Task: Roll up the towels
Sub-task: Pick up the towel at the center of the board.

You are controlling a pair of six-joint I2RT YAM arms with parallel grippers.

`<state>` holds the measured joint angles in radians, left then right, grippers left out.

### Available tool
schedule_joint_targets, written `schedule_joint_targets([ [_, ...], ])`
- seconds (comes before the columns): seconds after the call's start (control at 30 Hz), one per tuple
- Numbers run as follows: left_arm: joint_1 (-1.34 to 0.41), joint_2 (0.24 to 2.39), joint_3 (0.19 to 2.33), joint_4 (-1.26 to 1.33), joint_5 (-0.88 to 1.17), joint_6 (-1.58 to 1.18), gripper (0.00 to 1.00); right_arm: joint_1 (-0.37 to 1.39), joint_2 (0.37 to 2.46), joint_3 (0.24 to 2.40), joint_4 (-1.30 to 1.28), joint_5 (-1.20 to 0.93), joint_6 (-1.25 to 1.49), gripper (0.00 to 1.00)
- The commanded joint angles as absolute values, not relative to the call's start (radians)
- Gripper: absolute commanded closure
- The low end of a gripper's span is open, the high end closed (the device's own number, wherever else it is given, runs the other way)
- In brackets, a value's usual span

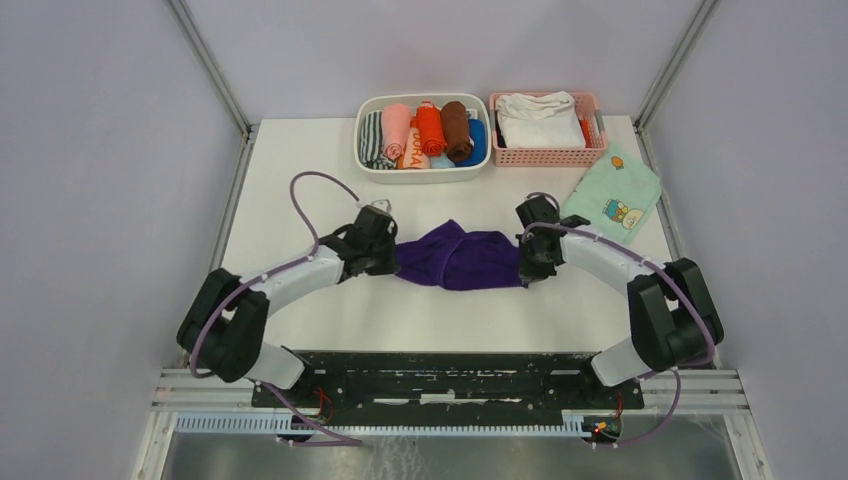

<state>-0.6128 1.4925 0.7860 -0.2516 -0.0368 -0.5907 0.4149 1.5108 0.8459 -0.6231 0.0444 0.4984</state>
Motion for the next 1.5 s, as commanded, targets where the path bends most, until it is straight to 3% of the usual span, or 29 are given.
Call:
schedule_joint_targets([
  [0.0, -0.492, 1.314, 0.869, -0.338, -0.137, -0.553, 0.97, 0.347, 1.423, 0.984, -0.679, 0.144, 0.458, 1.0],
  [0.23, -0.358, 1.117, 1.008, -0.516, -0.365, -0.396, 0.97, 0.208, 1.282, 1.118, -0.711, 0.238, 0.448, 1.0],
  [0.6, -0.259, 1.085, 1.323, -0.49, -0.494, -0.224, 0.97, 0.119, 1.336, 1.347, -0.579, 0.063, 0.571, 1.0],
  [0.77, -0.259, 1.001, 1.256, -0.435, -0.331, -0.281, 0.97, 0.102, 1.355, 1.325, -0.56, 0.054, 0.568, 0.98],
  [1.03, -0.3, 1.011, 0.808, -0.288, 0.164, -0.618, 0.94, 0.092, 1.513, 1.345, -0.649, 0.01, 0.553, 0.96],
  [1.2, -0.443, 1.025, 0.776, -0.294, 0.052, -0.629, 0.85, 0.092, 1.53, 1.352, -0.629, -0.008, 0.546, 0.92],
  [1.4, -0.451, 1.218, 0.888, -0.23, 0.076, -0.626, 0.81, 0.092, 1.658, 1.425, -0.599, 0.013, 0.567, 0.91],
  [1.47, -0.455, 1.295, 0.959, -0.215, 0.112, -0.611, 0.76, 0.092, 1.708, 1.459, -0.576, 0.063, 0.581, 0.91],
])
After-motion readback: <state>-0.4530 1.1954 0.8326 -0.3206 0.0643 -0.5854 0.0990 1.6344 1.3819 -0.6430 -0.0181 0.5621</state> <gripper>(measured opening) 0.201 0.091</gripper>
